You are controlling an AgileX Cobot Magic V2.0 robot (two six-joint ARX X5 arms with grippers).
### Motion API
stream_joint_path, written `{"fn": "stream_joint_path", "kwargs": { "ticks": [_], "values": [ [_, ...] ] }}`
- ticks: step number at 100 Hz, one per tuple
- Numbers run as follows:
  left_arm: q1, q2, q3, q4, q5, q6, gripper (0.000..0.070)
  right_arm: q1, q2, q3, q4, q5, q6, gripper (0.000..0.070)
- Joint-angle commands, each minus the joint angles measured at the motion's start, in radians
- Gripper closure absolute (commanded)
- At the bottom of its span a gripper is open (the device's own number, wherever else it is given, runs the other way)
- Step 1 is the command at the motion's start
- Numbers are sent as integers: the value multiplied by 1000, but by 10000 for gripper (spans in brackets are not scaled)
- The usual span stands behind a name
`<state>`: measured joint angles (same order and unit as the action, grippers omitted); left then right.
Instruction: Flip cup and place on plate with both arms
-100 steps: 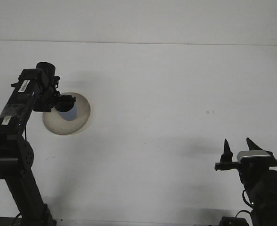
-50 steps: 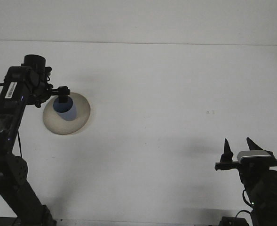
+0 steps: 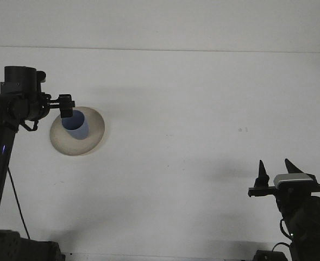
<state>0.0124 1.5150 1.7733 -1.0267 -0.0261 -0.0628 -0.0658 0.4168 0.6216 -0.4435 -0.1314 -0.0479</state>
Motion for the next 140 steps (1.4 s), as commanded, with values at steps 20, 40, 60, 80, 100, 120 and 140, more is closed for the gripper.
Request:
{"fn": "stream_joint_path", "kwargs": {
  "ticks": [20,40,60,80,100,120,140],
  "values": [
    [-90,-237,-272,224,0,-5,156,1,3,5,10,1,6,221],
    [-124,-446,-567,463,-1,-5,156,1,3,5,9,1,7,221],
    [-124,-640,-862,666,-1,-1,156,1,3,5,9,1,6,221],
    [-124,-793,-1045,774,-17,3,156,1,3,5,8,0,7,221],
    [-124,-879,-1087,786,-50,2,157,1,3,5,5,0,6,221],
    [-124,-903,-1087,782,-49,2,269,1,3,5,6,0,6,222],
    [-124,-902,-1087,765,-49,2,688,1,3,5,9,0,6,549]
  ]
}}
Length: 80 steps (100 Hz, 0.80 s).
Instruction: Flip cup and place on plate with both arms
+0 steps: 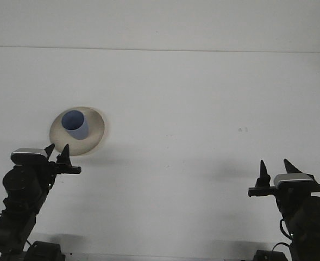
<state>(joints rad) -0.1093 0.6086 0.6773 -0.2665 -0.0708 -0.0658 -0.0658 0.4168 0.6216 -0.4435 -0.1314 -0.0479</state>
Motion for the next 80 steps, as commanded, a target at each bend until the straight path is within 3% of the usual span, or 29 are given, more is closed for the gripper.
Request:
{"fn": "stream_joint_path", "kwargs": {
  "ticks": [1,8,80],
  "values": [
    [-2,4,9,5,-5,5,700,1,3,5,9,0,6,571],
    [-2,4,9,5,-5,5,696,1,3,5,9,0,6,700],
    [-2,-24,10,6,-5,1,688,1,3,5,10,0,6,700]
  ]
}}
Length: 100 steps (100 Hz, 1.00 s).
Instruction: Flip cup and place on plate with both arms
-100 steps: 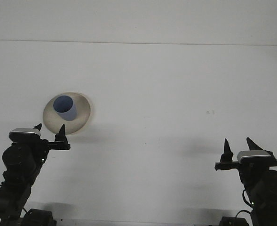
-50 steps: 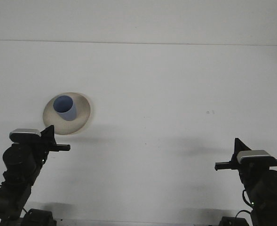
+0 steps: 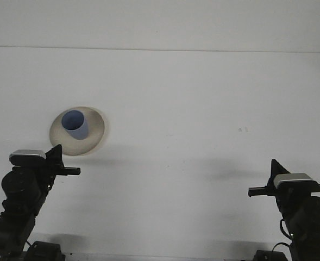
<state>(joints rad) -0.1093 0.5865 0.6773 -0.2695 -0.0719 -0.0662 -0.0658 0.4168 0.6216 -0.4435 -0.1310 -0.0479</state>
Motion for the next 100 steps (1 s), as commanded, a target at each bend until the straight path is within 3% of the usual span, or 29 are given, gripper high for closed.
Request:
{"fn": "stream_joint_path", "kwargs": {
  "ticks": [1,43,56,68,100],
  "values": [
    [-2,-2,10,10,-3,1,688,1,3,5,10,0,6,700],
    [-2,-67,10,10,-3,2,688,1,3,5,10,0,6,700],
    [-2,-88,9,13,-3,42,688,1,3,5,10,0,6,700],
    [-1,-116,-20,77,-3,82,687,1,3,5,10,0,6,700],
    [25,-312,-291,306,-3,86,687,1,3,5,10,0,6,700]
  ]
}}
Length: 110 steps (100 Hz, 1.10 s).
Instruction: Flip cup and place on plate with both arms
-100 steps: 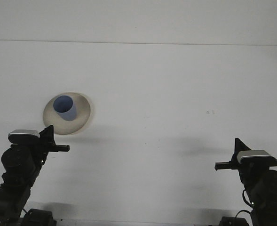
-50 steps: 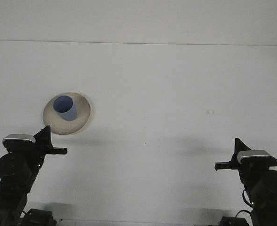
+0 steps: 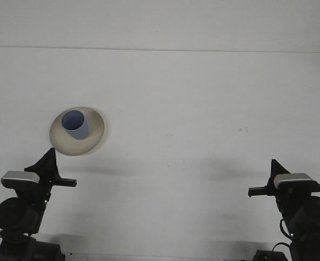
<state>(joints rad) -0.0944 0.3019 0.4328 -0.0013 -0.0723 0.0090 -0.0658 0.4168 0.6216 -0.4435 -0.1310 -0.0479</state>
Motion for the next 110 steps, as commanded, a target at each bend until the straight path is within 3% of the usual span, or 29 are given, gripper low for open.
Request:
{"fn": "stream_joint_path", "kwargs": {
  "ticks": [1,44,110],
  "values": [
    [13,-36,-59,47,-3,11,688,1,3,5,10,0,6,700],
    [51,-299,-371,163,-3,6,687,1,3,5,11,0,6,700],
    [51,-299,-419,183,5,-2,688,1,3,6,52,0,6,700]
  ]
}}
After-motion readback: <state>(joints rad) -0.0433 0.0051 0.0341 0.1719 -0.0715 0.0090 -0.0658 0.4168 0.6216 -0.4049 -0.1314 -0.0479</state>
